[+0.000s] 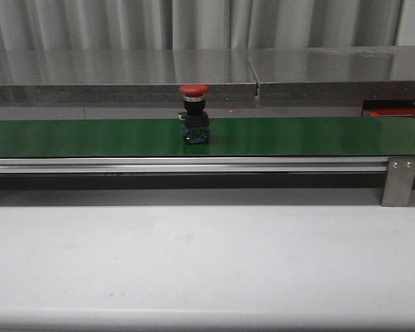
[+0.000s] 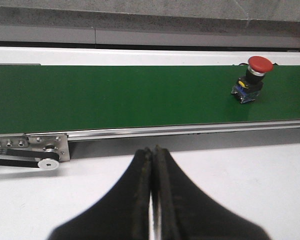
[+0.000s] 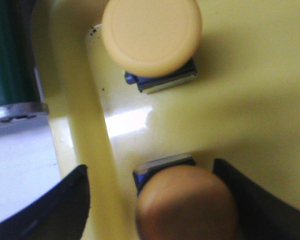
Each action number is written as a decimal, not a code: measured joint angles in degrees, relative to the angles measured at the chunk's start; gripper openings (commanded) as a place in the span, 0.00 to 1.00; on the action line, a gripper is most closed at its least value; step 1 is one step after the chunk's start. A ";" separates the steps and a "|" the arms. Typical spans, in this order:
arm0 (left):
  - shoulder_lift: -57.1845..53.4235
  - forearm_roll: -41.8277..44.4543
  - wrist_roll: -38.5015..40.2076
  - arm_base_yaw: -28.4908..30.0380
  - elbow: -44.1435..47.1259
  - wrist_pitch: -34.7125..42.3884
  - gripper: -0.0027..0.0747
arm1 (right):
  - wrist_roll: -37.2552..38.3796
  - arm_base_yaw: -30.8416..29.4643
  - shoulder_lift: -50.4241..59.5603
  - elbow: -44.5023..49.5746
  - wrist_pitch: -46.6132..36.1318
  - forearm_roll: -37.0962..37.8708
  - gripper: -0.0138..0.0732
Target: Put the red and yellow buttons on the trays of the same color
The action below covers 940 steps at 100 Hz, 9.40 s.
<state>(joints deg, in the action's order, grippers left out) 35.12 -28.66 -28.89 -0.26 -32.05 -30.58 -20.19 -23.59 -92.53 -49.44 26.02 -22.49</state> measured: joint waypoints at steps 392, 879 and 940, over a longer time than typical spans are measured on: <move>0.00 0.00 0.00 0.00 0.00 0.00 0.01 | -3.97 0.09 -46.75 -78.42 22.00 -3.68 0.71; 53.93 10.73 17.32 25.27 -43.14 -7.12 0.88 | 6.33 21.62 61.05 11.28 15.40 10.70 0.08; 85.54 8.12 17.39 25.35 -67.83 -9.69 0.88 | 6.33 21.62 61.15 11.28 15.40 10.70 0.08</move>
<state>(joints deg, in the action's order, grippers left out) 120.66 -20.54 -11.50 25.09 -99.88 -40.28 -13.86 -1.98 -31.38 -38.16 41.42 -11.79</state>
